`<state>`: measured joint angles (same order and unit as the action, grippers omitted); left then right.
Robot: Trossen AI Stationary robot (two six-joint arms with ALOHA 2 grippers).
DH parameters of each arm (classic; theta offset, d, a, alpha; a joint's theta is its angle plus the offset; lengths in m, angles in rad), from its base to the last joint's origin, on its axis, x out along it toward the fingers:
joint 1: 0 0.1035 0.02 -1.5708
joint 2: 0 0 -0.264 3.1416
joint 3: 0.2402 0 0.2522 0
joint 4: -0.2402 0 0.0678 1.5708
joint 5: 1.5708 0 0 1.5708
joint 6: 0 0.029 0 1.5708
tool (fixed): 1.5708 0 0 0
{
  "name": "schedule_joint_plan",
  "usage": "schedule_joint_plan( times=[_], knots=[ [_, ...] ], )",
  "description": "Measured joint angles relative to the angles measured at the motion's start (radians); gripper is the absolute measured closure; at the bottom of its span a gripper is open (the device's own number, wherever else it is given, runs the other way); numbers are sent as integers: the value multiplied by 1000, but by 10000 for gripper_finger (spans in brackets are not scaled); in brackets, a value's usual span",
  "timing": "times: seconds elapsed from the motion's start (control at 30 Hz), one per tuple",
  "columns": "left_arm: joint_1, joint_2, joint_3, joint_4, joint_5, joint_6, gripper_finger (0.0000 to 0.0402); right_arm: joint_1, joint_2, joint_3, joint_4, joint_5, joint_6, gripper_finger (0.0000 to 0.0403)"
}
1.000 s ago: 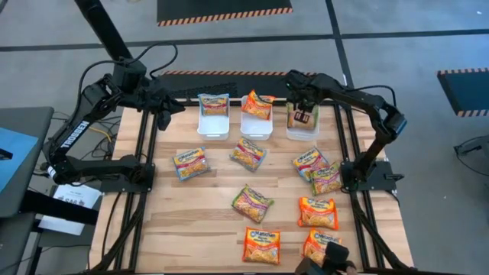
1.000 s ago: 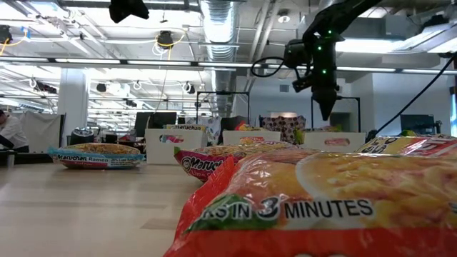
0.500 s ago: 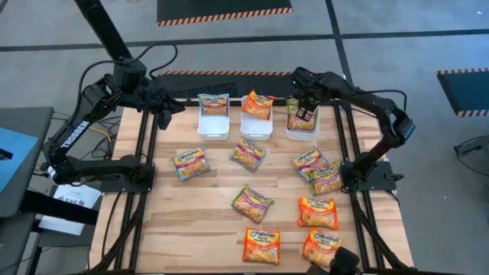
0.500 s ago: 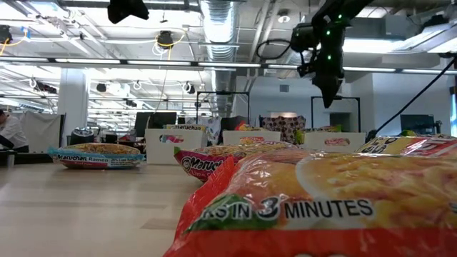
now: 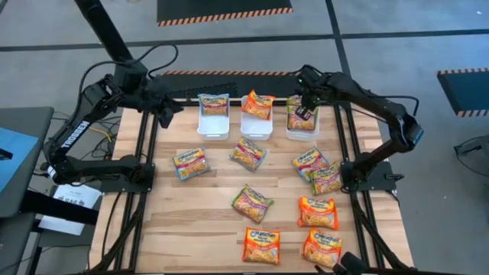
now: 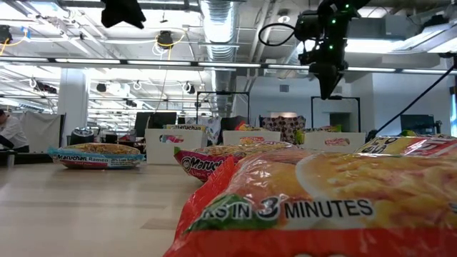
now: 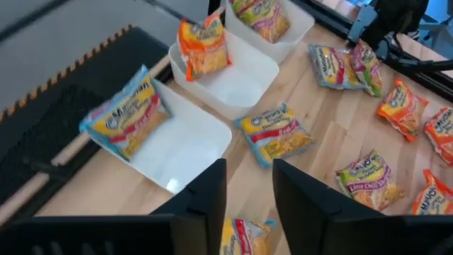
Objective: Sort Maruchan noodles
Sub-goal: Put the blue noodle pack into the left white bin
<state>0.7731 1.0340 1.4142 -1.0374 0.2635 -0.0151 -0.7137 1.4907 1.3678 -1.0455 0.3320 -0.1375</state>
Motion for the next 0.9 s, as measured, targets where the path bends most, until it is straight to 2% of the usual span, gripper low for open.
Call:
schedule_joint_plan(
  times=[0.2,0.33,0.57,0.9],
  knots=[
    [0,0,-59,-3,-90,-45,252,0,2,0,16,-4,1,273],
    [0,0,-113,-6,-95,-84,231,0,2,0,15,-5,1,273],
    [0,0,-230,21,-21,-97,228,0,2,0,33,-20,37,273],
    [30,1,-513,202,96,-187,228,1,2,0,32,-21,56,273]
  ],
)
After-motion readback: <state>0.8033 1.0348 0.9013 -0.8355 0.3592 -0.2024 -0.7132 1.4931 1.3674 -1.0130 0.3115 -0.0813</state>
